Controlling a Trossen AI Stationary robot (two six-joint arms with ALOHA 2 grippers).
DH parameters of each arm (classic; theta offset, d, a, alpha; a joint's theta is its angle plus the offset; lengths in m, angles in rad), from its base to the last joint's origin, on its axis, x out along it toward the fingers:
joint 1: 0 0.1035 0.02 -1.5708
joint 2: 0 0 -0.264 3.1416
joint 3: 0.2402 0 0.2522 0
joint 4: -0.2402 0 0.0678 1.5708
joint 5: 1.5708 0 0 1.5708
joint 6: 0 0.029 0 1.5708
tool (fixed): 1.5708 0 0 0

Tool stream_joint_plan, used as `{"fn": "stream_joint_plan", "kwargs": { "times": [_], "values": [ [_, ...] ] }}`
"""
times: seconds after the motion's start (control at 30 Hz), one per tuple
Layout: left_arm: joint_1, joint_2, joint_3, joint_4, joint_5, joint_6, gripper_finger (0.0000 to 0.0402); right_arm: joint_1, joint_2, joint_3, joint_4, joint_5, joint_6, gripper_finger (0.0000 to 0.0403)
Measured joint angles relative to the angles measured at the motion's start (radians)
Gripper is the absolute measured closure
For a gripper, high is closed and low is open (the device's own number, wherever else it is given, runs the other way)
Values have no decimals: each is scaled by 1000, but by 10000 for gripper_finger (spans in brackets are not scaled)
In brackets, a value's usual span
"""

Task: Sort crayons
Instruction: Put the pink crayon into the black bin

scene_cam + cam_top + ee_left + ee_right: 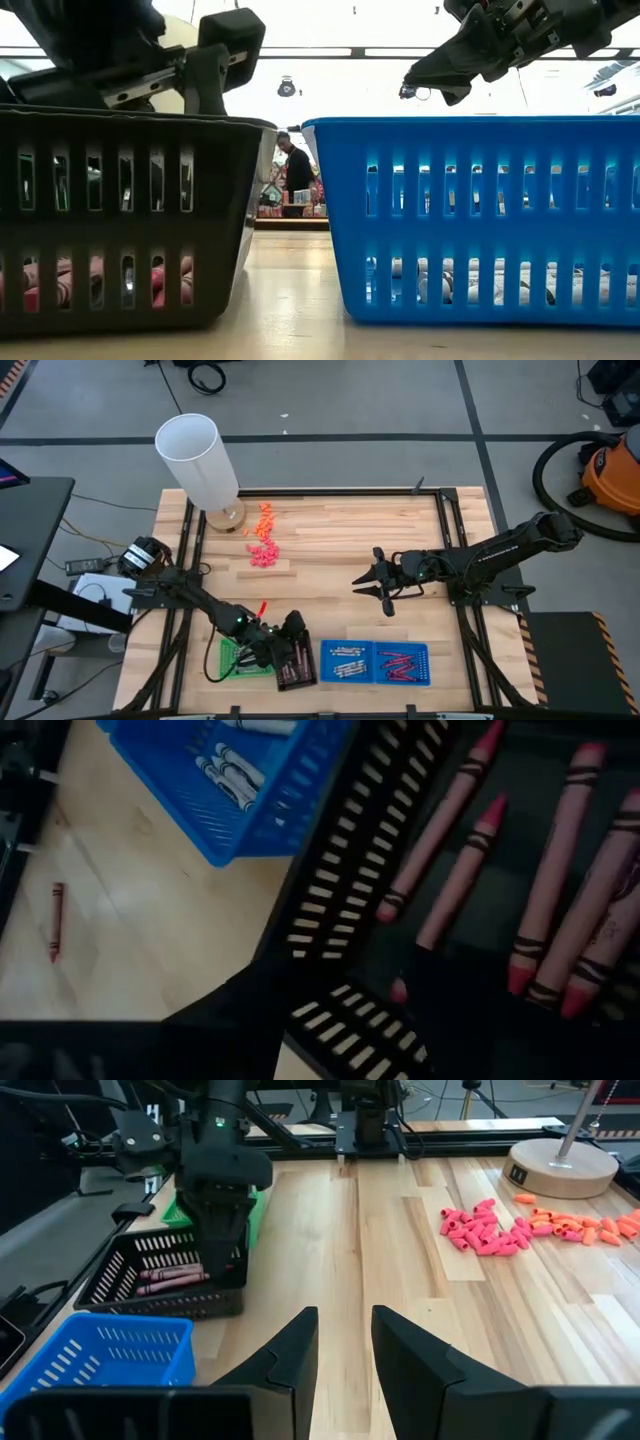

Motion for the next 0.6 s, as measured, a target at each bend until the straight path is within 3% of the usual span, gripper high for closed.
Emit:
{"fn": "stream_joint_plan", "kwargs": {
  "times": [0.37,0.6],
  "values": [
    [-6,-101,1,26,-16,-4,229,-21,0,0,-12,3,7,296],
    [34,-166,1,13,-44,-35,241,-21,0,0,-130,108,62,296]
  ]
}}
